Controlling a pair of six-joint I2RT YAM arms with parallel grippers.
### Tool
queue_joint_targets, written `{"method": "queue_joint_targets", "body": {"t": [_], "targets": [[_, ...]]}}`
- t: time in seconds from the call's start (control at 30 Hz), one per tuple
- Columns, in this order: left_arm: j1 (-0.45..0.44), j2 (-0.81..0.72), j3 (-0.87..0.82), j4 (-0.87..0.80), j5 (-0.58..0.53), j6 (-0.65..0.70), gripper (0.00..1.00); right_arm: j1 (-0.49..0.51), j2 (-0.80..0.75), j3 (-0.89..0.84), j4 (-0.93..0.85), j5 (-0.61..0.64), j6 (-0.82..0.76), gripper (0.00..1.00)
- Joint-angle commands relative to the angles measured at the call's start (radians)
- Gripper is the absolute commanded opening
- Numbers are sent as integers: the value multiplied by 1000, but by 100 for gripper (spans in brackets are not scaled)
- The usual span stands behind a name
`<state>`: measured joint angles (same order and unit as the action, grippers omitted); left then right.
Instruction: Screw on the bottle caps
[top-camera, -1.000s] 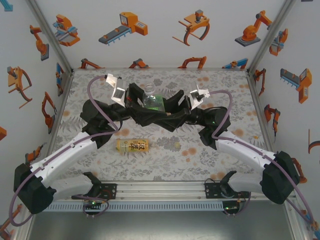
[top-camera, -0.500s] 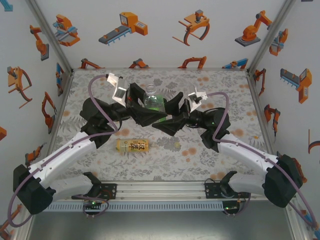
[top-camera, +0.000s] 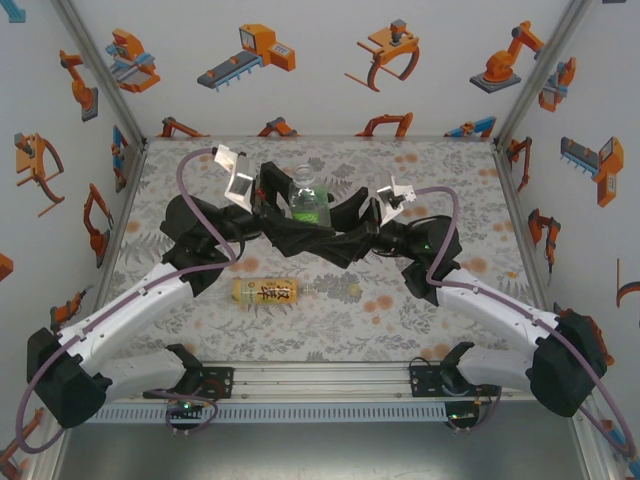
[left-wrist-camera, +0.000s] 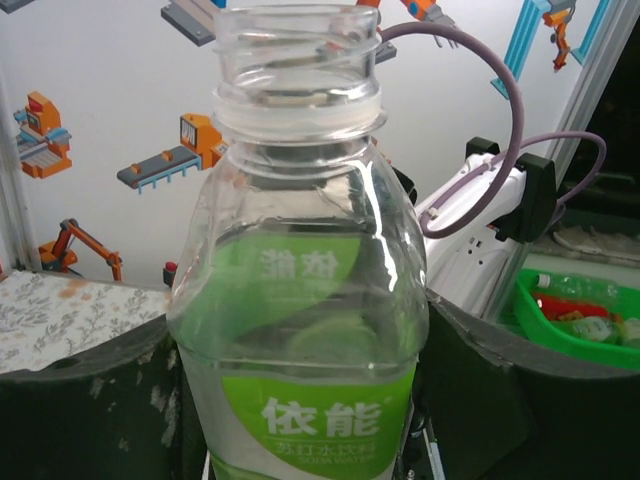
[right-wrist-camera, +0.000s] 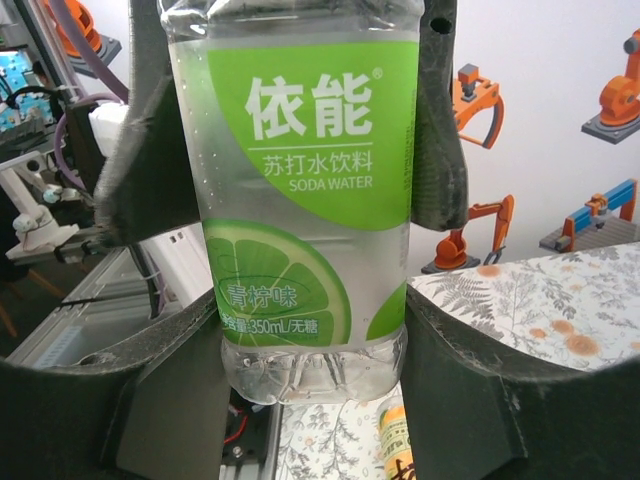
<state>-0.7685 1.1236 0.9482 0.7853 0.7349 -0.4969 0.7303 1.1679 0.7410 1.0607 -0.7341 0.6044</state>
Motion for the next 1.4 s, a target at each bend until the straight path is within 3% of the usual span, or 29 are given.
{"method": "queue_joint_targets", "body": {"t": [0.0, 0.33, 0.57, 0.67, 0.73, 0.77, 0.9, 1.2, 1.37], "targets": [[-11, 12, 24, 82, 20, -39, 71, 7, -22, 26, 64, 30, -7, 20], [-18, 22, 31, 72, 20, -36, 70, 12, -14, 46, 101, 40, 19, 18], [-22, 25, 39, 68, 20, -35, 52, 18, -5, 34, 94, 40, 21, 19], [-22, 22, 37, 64, 21, -32, 48, 20, -9, 23, 88, 56, 15, 32], [-22, 13, 31, 50, 18, -19, 47, 20, -18, 14, 66, 69, 3, 55], [-23, 8, 31, 36, 15, -8, 47, 19, -24, 10, 54, 75, -6, 62], [-22, -31, 28, -117, -12, 67, 45, 18, -60, -8, -39, 101, -51, 76], [-22, -147, 16, -436, -164, 247, 40, 18, -178, -103, -213, 156, -145, 79], [-20, -178, 13, -517, -203, 292, 39, 18, -227, -141, -320, 203, -182, 79]]}}
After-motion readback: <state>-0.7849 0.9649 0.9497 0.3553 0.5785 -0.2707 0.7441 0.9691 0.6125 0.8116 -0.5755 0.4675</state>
